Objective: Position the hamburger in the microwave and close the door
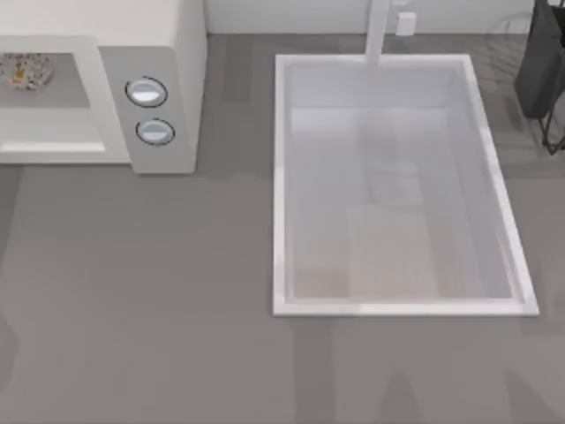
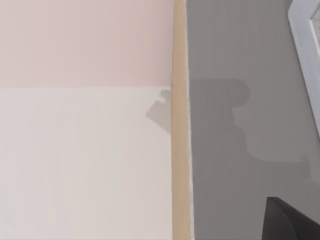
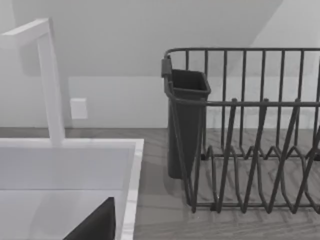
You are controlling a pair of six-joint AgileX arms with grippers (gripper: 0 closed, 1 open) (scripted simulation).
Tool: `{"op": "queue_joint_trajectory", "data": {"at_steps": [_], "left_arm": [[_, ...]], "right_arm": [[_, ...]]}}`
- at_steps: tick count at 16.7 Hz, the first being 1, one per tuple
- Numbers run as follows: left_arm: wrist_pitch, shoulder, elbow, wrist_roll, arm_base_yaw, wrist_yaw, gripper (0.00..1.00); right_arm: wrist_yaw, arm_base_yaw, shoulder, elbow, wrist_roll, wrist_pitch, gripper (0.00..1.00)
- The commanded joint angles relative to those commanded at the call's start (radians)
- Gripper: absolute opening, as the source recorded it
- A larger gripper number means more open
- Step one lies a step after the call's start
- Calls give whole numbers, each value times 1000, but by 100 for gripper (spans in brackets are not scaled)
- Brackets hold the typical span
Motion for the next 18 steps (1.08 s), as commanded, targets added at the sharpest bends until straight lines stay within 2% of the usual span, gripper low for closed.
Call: {"op": "queue_joint_trajectory", "data": {"at_steps": [8,18], "left_arm": [[2,26,5,15,5,0,0],[366,146,-241,21,12,4,0]], "right_arm": [[0,0,0,0,0,0,100],[0,0,0,0,0,0,100]]}}
